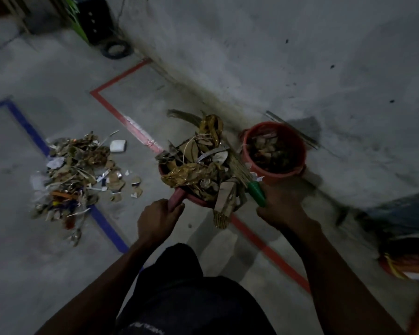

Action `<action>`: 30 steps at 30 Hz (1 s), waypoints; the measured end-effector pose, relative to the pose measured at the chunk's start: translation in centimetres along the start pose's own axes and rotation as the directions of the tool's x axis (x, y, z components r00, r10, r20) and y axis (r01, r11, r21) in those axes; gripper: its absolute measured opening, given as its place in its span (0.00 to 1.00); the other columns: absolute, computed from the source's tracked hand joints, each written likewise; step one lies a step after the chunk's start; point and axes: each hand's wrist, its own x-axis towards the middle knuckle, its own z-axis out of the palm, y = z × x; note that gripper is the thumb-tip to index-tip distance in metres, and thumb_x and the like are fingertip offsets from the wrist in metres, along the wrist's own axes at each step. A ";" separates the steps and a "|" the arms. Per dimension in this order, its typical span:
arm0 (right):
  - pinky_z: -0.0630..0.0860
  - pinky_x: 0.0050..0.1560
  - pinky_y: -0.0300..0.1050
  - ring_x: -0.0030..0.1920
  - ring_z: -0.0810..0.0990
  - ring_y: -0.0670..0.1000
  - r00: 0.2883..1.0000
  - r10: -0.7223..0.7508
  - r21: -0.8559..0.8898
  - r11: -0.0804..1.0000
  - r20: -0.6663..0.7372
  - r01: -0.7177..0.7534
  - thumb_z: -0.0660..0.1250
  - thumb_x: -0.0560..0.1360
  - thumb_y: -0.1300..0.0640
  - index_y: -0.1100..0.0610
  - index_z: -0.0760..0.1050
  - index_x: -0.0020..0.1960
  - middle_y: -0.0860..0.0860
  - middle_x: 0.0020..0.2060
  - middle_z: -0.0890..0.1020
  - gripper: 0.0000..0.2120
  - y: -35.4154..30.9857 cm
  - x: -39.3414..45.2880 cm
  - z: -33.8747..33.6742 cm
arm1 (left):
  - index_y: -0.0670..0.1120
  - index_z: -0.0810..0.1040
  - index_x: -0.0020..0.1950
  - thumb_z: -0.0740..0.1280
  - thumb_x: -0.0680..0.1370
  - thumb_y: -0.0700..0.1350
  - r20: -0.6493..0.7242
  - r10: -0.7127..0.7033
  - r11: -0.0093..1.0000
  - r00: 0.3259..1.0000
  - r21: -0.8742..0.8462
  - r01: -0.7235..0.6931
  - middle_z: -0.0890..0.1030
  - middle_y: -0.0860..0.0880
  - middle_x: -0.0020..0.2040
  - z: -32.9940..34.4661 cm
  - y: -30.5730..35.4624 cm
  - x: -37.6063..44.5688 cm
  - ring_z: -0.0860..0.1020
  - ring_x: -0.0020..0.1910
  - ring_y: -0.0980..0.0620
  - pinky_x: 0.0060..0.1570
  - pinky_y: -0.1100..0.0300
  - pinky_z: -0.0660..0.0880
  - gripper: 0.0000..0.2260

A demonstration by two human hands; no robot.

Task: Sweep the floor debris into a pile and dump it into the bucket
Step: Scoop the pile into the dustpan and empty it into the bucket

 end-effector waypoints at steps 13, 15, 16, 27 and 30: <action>0.70 0.45 0.42 0.56 0.77 0.59 0.986 0.168 0.088 0.982 0.007 -0.168 0.67 0.73 0.58 0.52 0.60 0.76 0.58 0.62 0.76 0.33 17.6 11.8 -6.1 | 0.46 0.76 0.41 0.64 0.76 0.60 0.153 0.085 0.993 0.985 0.065 -0.096 0.80 0.45 0.37 11.9 17.3 12.8 0.79 0.38 0.43 0.32 0.57 0.66 0.18; 0.71 0.44 0.43 0.54 0.78 0.59 0.986 0.166 0.130 0.977 0.012 -0.166 0.67 0.73 0.59 0.50 0.61 0.74 0.57 0.60 0.77 0.32 19.3 14.0 -7.4 | 0.46 0.75 0.41 0.64 0.76 0.60 0.158 0.092 0.992 0.983 0.075 -0.105 0.78 0.46 0.35 12.8 19.6 14.8 0.78 0.36 0.45 0.31 0.58 0.65 0.17; 0.70 0.44 0.43 0.53 0.78 0.58 0.985 0.170 0.130 0.977 0.018 -0.171 0.67 0.73 0.59 0.50 0.62 0.74 0.56 0.58 0.78 0.31 20.1 15.1 -8.1 | 0.46 0.74 0.40 0.64 0.76 0.60 0.155 0.089 0.991 0.984 0.083 -0.103 0.77 0.47 0.34 13.2 20.9 15.7 0.78 0.35 0.45 0.31 0.58 0.65 0.17; 0.67 0.51 0.37 0.59 0.76 0.59 0.991 0.052 0.176 0.982 0.121 -0.073 0.67 0.74 0.62 0.61 0.63 0.74 0.60 0.65 0.74 0.30 29.2 25.8 -12.1 | 0.43 0.77 0.45 0.64 0.77 0.59 0.161 -0.045 0.991 0.986 0.130 0.024 0.81 0.43 0.40 20.0 29.6 21.4 0.80 0.41 0.42 0.33 0.58 0.63 0.18; 0.71 0.51 0.44 0.57 0.78 0.60 0.981 0.027 0.195 0.979 0.193 -0.065 0.66 0.75 0.59 0.62 0.69 0.69 0.60 0.57 0.78 0.24 32.6 29.0 -12.0 | 0.44 0.76 0.45 0.63 0.77 0.60 0.183 -0.133 0.984 0.974 0.142 0.108 0.81 0.43 0.41 23.9 31.2 22.3 0.80 0.41 0.42 0.33 0.58 0.64 0.18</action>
